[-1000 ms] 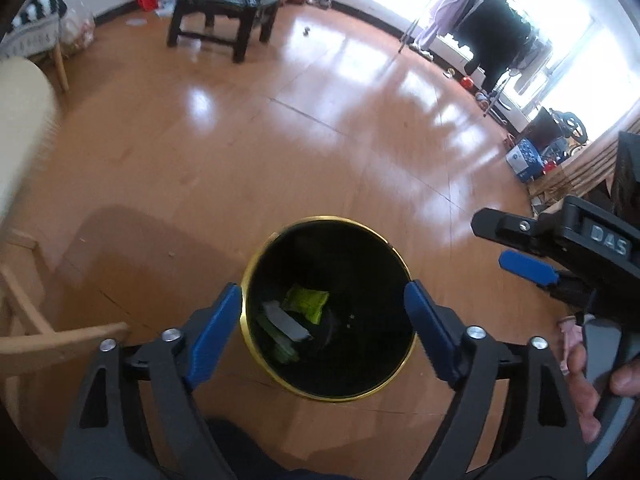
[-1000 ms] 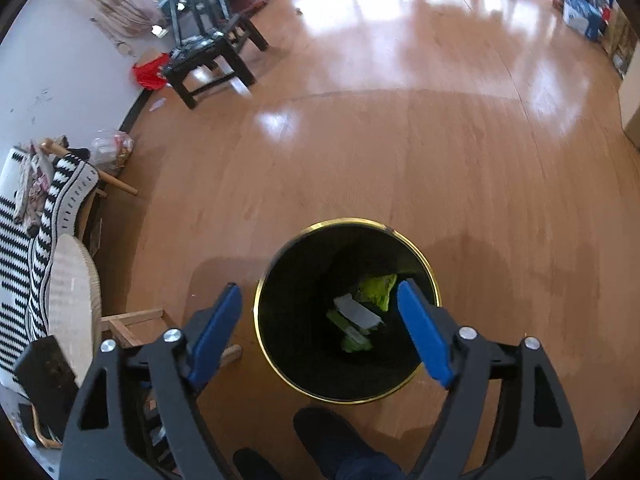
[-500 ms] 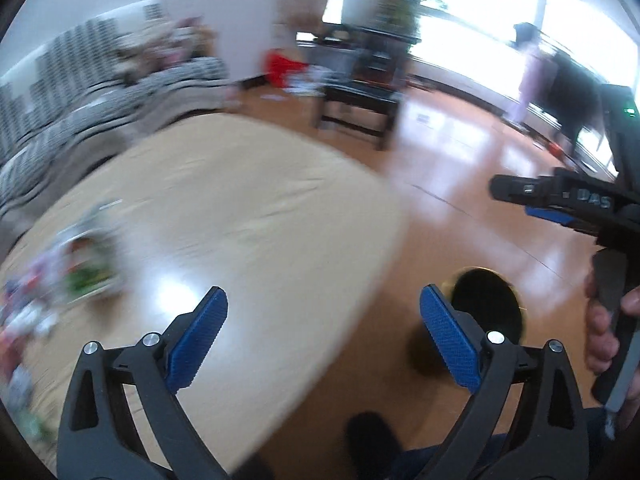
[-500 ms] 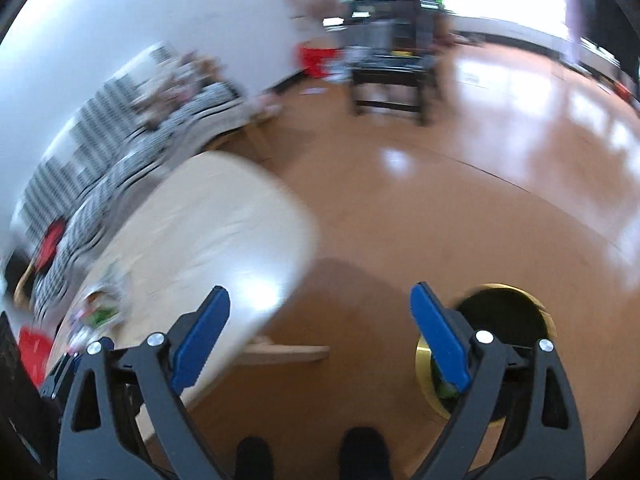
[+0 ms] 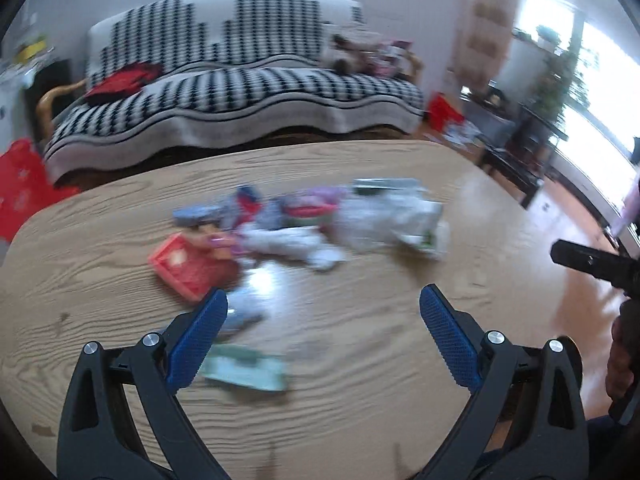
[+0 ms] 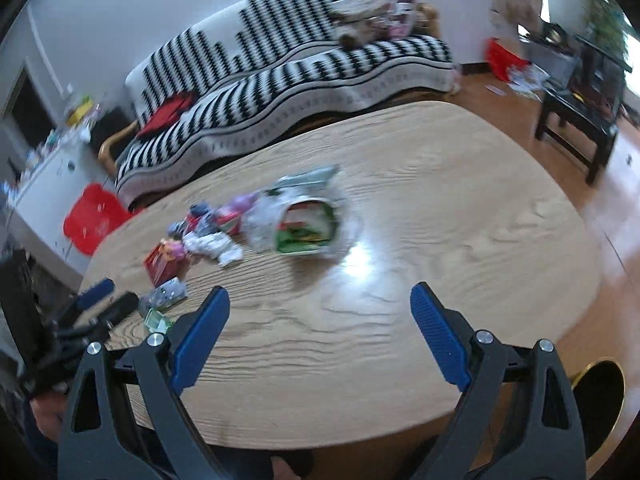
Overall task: Collect trash
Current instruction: 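Return both open tools from the bin to the table, then grasp the pale green plastic tray with the left tool while the right tool grasps the white-green bag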
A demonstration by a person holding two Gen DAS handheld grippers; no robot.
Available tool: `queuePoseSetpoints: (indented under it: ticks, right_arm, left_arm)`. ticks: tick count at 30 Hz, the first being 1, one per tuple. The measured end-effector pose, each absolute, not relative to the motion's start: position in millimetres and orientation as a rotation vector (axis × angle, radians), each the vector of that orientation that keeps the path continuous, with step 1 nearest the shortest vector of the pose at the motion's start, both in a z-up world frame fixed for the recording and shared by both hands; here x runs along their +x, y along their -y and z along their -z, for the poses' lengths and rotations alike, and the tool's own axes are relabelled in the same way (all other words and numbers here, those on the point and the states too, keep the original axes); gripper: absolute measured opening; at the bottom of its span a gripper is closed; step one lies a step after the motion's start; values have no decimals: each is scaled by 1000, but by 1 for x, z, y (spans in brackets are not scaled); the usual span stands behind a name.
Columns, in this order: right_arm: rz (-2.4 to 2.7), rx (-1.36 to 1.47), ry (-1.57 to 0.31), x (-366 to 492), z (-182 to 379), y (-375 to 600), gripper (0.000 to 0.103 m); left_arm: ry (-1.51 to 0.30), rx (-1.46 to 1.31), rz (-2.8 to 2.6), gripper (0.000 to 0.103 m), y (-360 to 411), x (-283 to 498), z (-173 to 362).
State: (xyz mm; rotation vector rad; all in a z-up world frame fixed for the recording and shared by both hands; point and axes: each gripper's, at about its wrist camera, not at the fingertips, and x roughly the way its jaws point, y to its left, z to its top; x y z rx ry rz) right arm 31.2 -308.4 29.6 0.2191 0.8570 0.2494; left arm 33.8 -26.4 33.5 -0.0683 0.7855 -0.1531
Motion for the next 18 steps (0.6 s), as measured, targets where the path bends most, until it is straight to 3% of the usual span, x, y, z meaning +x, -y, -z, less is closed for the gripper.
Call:
queuePoseSetpoints:
  ticks: [8,18]
  right_arm:
    - [-290,253,-905,72,-10,276,89]
    - [-324,221,-943,88,3,245,89]
  left_arm:
    - [-808,-91,98,94,-48,39,-14]
    - [-937,-84,109,94,-80,38,28]
